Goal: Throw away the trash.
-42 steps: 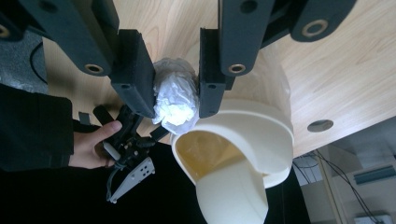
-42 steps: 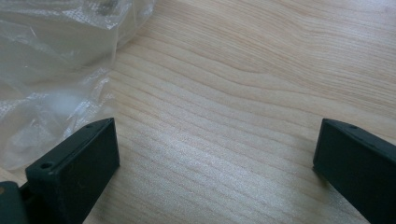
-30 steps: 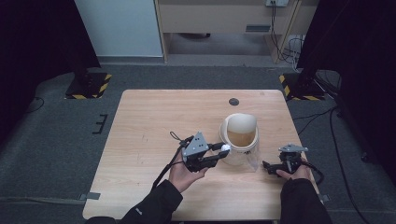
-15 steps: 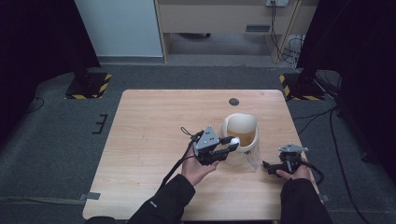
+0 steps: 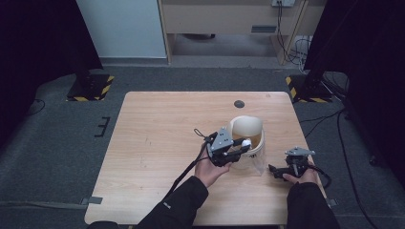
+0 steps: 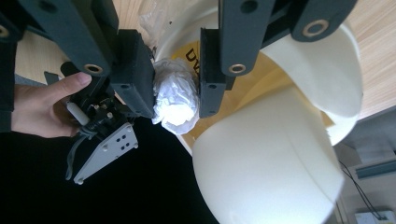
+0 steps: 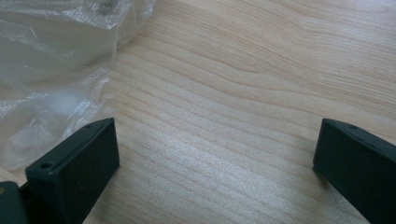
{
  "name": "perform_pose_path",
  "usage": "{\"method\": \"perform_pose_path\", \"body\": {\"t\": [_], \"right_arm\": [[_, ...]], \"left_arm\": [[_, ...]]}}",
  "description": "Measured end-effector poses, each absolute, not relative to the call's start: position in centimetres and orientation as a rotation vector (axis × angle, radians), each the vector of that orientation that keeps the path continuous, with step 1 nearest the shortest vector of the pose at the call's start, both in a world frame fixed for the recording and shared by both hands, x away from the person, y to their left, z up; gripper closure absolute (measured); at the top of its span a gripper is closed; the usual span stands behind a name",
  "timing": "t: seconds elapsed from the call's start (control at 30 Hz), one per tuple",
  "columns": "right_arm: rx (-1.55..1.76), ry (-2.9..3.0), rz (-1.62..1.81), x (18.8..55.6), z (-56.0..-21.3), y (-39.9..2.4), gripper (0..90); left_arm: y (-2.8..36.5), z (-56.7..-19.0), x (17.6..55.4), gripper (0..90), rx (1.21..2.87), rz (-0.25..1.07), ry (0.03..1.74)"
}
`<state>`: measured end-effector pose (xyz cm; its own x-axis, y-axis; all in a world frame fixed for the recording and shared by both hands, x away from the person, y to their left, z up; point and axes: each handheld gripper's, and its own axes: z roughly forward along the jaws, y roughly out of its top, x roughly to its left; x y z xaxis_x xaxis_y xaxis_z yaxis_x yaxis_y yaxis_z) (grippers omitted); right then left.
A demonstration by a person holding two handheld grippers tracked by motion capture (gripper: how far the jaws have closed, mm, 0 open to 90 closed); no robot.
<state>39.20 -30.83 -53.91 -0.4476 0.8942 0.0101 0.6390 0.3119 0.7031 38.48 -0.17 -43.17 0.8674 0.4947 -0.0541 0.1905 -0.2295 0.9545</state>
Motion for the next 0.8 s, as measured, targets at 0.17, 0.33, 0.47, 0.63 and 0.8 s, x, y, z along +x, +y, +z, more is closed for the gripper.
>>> {"method": "perform_pose_path", "body": {"t": [0.17,0.33,0.47,0.63,0.8], "right_arm": [[1.366,2.202,0.913,39.2,-53.9,-30.8,0.6],[1.366,2.202,0.913,39.2,-53.9,-30.8,0.6],[1.366,2.202,0.913,39.2,-53.9,-30.8,0.6],[1.367,2.202,0.913,39.2,-53.9,-30.8,0.6],[1.366,2.202,0.913,39.2,-53.9,-30.8,0.6]], "left_arm": [[-0.6,-43.4,38.7,67.0,1.815,0.319,0.52],[-1.1,-43.5,39.0,66.9,1.82,0.329,0.53],[-1.4,-43.8,39.3,65.7,1.841,0.337,0.55],[-1.6,-43.9,39.4,60.9,1.85,0.342,0.553],[-1.5,-43.8,39.3,57.2,1.855,0.349,0.551]]}}
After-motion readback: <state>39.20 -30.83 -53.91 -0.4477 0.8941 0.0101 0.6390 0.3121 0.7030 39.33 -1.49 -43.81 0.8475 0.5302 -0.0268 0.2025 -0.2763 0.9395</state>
